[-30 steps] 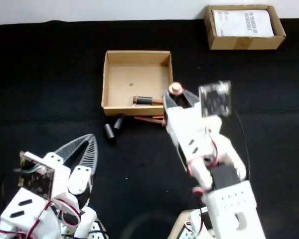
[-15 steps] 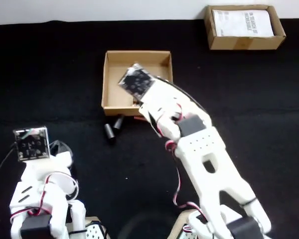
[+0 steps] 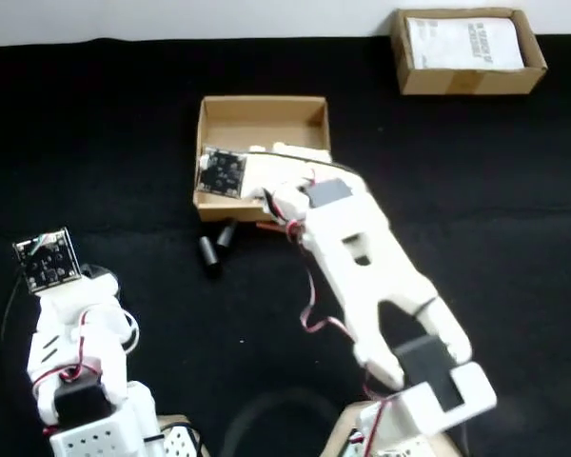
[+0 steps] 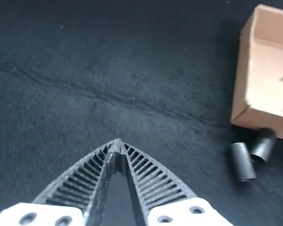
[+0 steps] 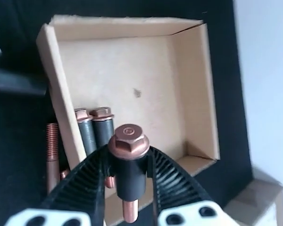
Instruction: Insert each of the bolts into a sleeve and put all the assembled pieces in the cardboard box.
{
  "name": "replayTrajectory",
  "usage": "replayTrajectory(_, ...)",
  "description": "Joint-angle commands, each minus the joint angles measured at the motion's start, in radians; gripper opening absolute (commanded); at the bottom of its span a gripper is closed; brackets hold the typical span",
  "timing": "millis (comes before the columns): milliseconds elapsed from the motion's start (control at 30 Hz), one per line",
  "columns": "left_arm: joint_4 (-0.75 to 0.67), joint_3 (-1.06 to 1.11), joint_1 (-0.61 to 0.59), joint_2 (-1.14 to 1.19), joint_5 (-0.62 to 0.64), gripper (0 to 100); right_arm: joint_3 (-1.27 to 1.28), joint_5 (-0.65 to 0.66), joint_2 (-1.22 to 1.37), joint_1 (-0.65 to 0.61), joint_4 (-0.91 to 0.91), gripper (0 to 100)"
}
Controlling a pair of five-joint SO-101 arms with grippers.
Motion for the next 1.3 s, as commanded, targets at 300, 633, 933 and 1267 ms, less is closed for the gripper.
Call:
replayTrajectory(300,-0.061,0.148,-0.033,-0.005,-0.005,1,-0.191,0.023,0.275,0.013,0.002,0.7)
replayTrajectory(633,-0.052,0.159,-0.031,-0.005,0.0,1,-0.209,0.018,0.236,0.012,0.081,22.4)
replayTrajectory(933,-0.003,0.159,-0.024,-0.005,0.0,1,-0.22,-0.73,-0.015,-0.073,0.251,22.4)
replayTrajectory(1267,-0.003,0.159,0.008,-0.004,-0.005,1,-0.209,-1.938,-0.11,-0.186,0.441,22.3)
